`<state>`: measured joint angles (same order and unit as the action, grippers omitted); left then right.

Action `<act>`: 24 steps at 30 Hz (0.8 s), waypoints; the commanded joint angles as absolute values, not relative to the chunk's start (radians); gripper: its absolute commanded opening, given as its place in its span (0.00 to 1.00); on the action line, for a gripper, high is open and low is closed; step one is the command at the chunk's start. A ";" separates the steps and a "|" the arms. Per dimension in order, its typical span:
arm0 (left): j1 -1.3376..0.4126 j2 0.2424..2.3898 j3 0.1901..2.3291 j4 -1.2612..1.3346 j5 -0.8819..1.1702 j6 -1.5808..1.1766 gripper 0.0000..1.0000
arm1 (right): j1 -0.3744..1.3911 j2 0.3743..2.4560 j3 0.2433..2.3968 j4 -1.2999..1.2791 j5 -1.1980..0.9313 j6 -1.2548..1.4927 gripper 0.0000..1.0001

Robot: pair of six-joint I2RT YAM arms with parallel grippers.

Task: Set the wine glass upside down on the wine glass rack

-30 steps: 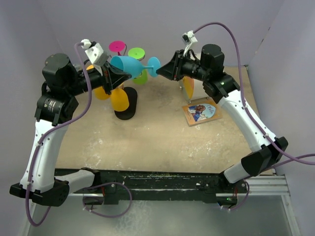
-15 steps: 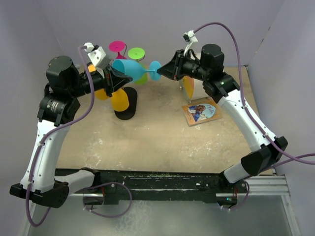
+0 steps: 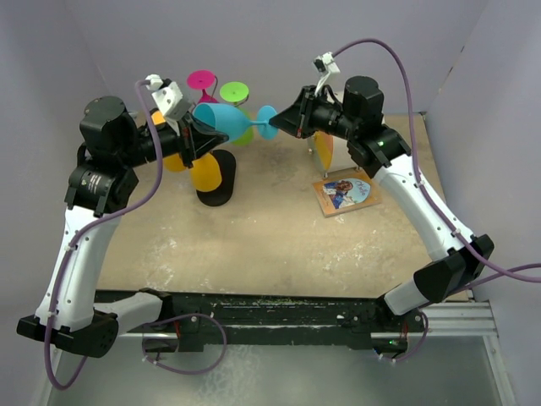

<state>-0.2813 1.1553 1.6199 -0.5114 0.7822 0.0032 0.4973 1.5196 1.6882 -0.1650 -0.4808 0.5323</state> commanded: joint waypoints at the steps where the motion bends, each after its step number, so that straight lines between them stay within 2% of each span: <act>1: -0.277 1.143 1.611 -0.452 0.825 0.016 0.01 | 0.499 1.523 1.698 -0.151 -0.455 0.532 0.00; 3: -0.276 1.138 1.600 -0.452 0.831 0.010 0.07 | 0.499 1.515 1.699 -0.157 -0.453 0.517 0.00; 8: -0.276 1.118 1.535 -0.434 0.893 -0.028 0.35 | 0.493 1.485 1.714 -0.184 -0.384 0.449 0.00; 15: -0.274 1.076 1.502 -0.479 0.897 0.017 0.66 | 0.456 1.438 1.717 -0.209 -0.249 0.319 0.00; 24: -0.273 1.006 1.524 -0.598 0.816 0.121 0.92 | 0.452 1.362 1.682 -0.200 -0.121 -0.069 0.00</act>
